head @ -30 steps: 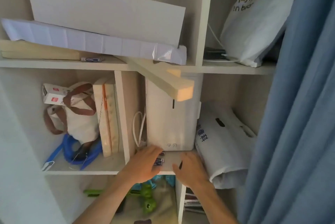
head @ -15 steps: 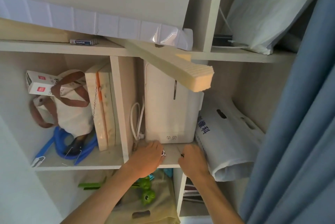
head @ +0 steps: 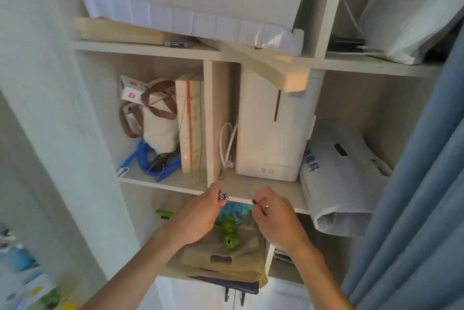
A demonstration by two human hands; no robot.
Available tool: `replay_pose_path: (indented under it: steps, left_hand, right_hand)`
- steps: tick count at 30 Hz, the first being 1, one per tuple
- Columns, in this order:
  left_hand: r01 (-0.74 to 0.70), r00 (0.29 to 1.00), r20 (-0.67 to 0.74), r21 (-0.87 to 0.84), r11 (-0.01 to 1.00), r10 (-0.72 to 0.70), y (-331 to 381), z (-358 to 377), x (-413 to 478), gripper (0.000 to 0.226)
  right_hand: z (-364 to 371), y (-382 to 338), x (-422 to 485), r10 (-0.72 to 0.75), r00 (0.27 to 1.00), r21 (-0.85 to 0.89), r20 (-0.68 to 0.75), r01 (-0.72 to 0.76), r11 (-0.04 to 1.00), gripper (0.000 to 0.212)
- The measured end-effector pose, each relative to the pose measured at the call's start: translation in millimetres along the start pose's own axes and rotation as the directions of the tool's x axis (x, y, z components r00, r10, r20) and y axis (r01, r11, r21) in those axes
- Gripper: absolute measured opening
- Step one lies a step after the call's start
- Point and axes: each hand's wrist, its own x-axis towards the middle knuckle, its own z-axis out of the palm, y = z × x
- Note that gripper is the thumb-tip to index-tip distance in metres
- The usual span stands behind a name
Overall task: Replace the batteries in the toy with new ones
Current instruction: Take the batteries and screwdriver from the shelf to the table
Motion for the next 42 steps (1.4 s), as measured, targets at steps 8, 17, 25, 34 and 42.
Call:
replay_pose_path:
  steps: [8, 17, 25, 34, 42]
  left_hand:
    - [0.381, 0.901, -0.152, -0.169, 0.909, -0.407, -109.0, -75.5, -165.4, 0.014]
    - [0.64, 0.694, -0.355, -0.095, 0.762, -0.627, -251.7, -172.1, -400.9, 0.016]
    - [0.784, 0.503, -0.443, -0.128, 0.607, -0.742, -382.5, -237.2, -573.3, 0.014]
    - [0.842, 0.402, -0.473, -0.146, 0.52, -0.784, -534.1, -277.1, -655.3, 0.017]
    - [0.872, 0.331, -0.471, -0.177, 0.456, -0.818, -705.2, -341.9, -665.1, 0.014]
  right_hand:
    - [84.2, -135.6, -20.2, -0.382, 0.911, 0.08, 0.159, 0.374, 0.924, 0.006]
    - [252.8, -358.8, -72.4, -0.667, 0.695, 0.26, 0.267, 0.615, 0.745, 0.021]
    - [397.7, -537.1, -122.5, -0.777, 0.581, 0.403, 0.244, 0.668, 0.626, 0.014]
    - [544.2, -681.3, -118.3, -0.842, 0.454, 0.428, 0.291, 0.726, 0.539, 0.011]
    - [695.5, -817.7, -53.5, -0.869, 0.407, 0.534, 0.28, 0.686, 0.494, 0.013]
